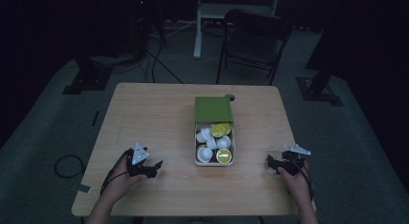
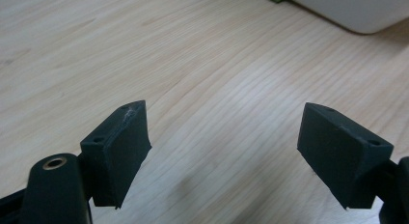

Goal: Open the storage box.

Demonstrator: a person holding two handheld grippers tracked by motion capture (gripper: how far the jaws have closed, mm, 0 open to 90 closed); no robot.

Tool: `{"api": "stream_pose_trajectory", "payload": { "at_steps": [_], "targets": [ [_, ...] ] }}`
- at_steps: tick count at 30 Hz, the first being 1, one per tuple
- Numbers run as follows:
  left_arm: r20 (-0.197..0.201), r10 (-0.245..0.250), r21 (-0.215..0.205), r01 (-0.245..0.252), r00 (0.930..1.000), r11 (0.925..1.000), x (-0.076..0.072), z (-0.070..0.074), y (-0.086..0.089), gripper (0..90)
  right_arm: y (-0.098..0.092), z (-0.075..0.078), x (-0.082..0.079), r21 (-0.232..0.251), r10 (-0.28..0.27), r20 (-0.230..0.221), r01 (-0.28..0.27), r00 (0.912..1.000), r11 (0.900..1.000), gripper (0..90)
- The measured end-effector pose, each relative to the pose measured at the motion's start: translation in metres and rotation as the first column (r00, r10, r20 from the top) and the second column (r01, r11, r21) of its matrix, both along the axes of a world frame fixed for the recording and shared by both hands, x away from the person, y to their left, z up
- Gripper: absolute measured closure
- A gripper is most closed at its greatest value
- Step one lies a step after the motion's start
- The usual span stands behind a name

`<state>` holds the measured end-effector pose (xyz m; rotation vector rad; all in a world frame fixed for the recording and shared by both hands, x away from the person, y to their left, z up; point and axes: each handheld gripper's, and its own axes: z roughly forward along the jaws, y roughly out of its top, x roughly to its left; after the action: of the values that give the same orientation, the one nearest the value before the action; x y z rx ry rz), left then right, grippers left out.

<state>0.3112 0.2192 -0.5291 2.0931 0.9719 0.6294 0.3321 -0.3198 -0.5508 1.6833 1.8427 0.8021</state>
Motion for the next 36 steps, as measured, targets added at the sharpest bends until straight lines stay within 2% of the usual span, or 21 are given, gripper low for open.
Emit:
{"api": "stream_pose_trajectory", "payload": {
  "at_steps": [4, 7, 9, 13, 14, 16, 17, 18, 21, 22, 23, 24, 28, 36],
  "targets": [
    [-0.027, 0.035, 0.019, -0.034, 0.9990, 0.9992, 0.000, -0.003, 0.011, 19.2, 0.000, 0.000, 0.000, 0.000, 0.000, 0.000, 0.000, 1.0000, 1.000, 10.9],
    [-0.036, 0.048, 0.013, -0.048, 0.9982, 0.9988, 0.000, -0.004, 0.015, 19.2, 0.000, 0.000, 0.000, 0.000, 0.000, 0.000, 0.000, 1.0000, 1.000, 10.9],
    [-0.067, 0.086, -0.012, -0.087, 0.9941, 0.9962, -0.001, -0.005, 0.021, 19.2, 0.000, 0.000, 0.000, 0.000, 0.000, 0.000, 0.000, 1.0000, 1.000, 10.9],
    [-0.076, 0.114, -0.031, -0.117, 0.9906, 0.9927, -0.001, -0.006, 0.028, 19.2, 0.000, 0.000, 0.000, 0.000, 0.000, 0.000, 0.000, 1.0000, 1.000, 10.9],
    [-0.092, 0.132, -0.049, -0.137, 0.9869, 0.9894, -0.002, -0.007, 0.033, 19.2, 0.000, 0.000, 0.000, 0.000, 0.000, 0.000, 0.000, 1.0000, 1.000, 10.9],
    [-0.089, 0.156, -0.068, -0.162, 0.9837, 0.9843, -0.002, -0.007, 0.037, 19.2, 0.000, 0.000, 0.000, -0.001, 0.000, -0.001, 0.000, 1.0000, 1.000, 10.9],
    [-0.089, 0.156, -0.068, -0.162, 0.9837, 0.9843, -0.002, -0.007, 0.037, 19.2, 0.000, 0.000, 0.000, -0.001, 0.000, -0.001, 0.000, 1.0000, 1.000, 10.9],
    [-0.093, 0.185, -0.085, -0.193, 0.9784, 0.9776, -0.003, -0.008, 0.041, 19.2, 0.000, 0.000, 0.000, -0.001, 0.000, -0.001, 0.000, 1.0000, 1.000, 10.9],
    [-0.114, 0.221, -0.068, -0.229, 0.9686, 0.9710, -0.004, -0.009, 0.049, 19.2, 0.000, 0.000, 0.000, -0.001, 0.000, -0.001, 0.000, 1.0000, 1.000, 10.9],
    [-0.114, 0.221, -0.068, -0.229, 0.9686, 0.9710, -0.004, -0.009, 0.049, 19.2, 0.000, 0.000, 0.000, -0.001, 0.001, -0.001, -0.001, 1.0000, 1.000, 10.9],
    [-0.131, 0.240, -0.052, -0.248, 0.9620, 0.9674, -0.005, -0.010, 0.053, 19.2, 0.000, 0.000, 0.000, -0.001, 0.000, -0.001, 0.000, 1.0000, 1.000, 10.9],
    [-0.136, 0.244, -0.046, -0.252, 0.9601, 0.9665, -0.006, -0.011, 0.055, 19.2, 0.000, 0.000, 0.000, -0.001, 0.000, -0.001, 0.000, 1.0000, 1.000, 10.9],
    [-0.148, 0.274, -0.053, -0.284, 0.9503, 0.9573, -0.008, -0.013, 0.061, 19.2, 0.000, 0.000, 0.000, -0.001, 0.001, -0.001, -0.001, 1.0000, 1.000, 10.9],
    [-0.163, 0.271, -0.049, -0.283, 0.9485, 0.9580, -0.008, -0.015, 0.065, 19.1, 0.000, 0.000, 0.000, -0.001, 0.000, -0.001, 0.000, 1.0000, 1.000, 10.9]
  ]
}}
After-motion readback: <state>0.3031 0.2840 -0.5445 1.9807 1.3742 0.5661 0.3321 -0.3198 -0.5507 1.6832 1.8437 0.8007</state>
